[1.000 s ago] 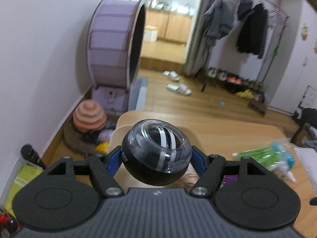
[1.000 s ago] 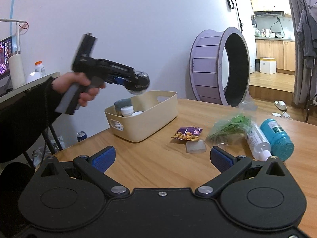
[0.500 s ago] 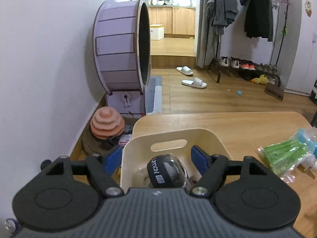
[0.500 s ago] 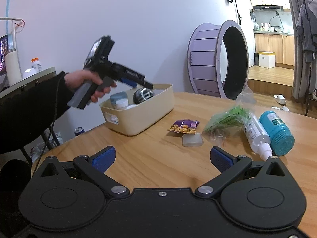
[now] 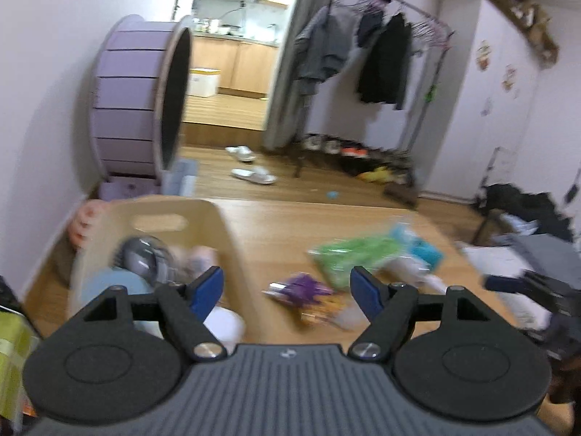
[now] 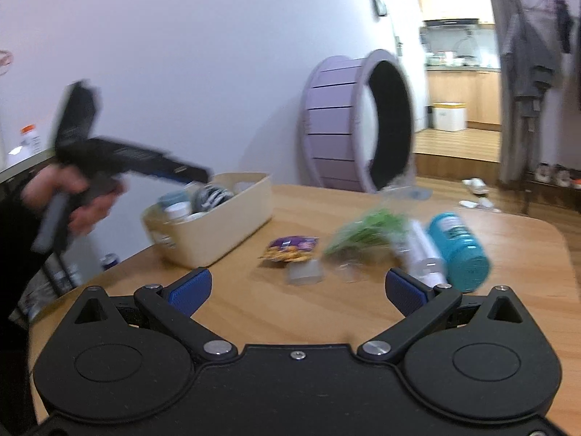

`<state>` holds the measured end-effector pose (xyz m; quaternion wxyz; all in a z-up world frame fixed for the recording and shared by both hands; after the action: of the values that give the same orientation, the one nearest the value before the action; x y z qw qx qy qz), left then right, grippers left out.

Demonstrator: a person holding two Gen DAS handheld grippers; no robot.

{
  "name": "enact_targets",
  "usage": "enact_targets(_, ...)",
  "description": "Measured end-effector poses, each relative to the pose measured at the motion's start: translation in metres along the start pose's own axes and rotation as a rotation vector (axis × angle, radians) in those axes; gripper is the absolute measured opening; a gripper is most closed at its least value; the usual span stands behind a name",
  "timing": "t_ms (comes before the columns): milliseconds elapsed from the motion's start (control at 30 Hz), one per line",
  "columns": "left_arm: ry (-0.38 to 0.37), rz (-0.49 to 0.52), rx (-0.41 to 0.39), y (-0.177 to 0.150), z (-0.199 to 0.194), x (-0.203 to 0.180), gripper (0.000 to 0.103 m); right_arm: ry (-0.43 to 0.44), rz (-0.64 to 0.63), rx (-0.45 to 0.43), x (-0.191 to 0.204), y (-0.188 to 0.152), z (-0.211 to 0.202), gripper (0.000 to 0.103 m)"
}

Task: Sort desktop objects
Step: 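Move the right gripper to the white spray bottle and close on it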

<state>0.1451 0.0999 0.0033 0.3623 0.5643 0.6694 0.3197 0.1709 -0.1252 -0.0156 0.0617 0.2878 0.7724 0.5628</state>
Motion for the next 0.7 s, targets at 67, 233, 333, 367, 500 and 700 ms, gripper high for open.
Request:
enact_targets(67, -0.036, -0.013, -0.002, -0.007, -0.003, -0.016, 0.076, -0.050, 0.000, 0.003, -0.011, 0.001, -0.002, 0.103)
enact_targets(233, -0.102, 0.043, -0.026, -0.022, -0.007, -0.049, 0.076, -0.145, 0.031, 0.042, -0.045, -0.001, 0.000, 0.097)
enact_targets(333, -0.137, 0.054, -0.032, -0.029, -0.009, -0.057, 0.076, -0.179, 0.062, 0.089, -0.064, -0.007, 0.006, 0.082)
enact_targets(367, -0.150, 0.059, -0.032, -0.032, -0.009, -0.059, 0.076, -0.187, 0.068, 0.106, -0.069, -0.009, 0.009, 0.077)
enact_targets(500, -0.160, 0.065, -0.033, -0.040, -0.007, -0.062, 0.076, -0.209, 0.065, 0.149, -0.081, -0.015, 0.023, 0.068)
enact_targets(700, -0.166, 0.103, -0.034, -0.050, -0.006, -0.069, 0.076, -0.223, 0.068, 0.179, -0.091, -0.022, 0.039, 0.056)
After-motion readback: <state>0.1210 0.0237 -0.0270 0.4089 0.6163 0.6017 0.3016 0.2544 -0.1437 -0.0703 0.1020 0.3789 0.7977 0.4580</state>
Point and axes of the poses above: each gripper's, at about its wrist camera, not at the fingertips, and z roughly the way its jaws point, x to its left, y to its top, the point moved 8 cm from there along z, roughly the way its jaws point, and after that the axes turned 12 degrees about y, right-handed, at the moved point
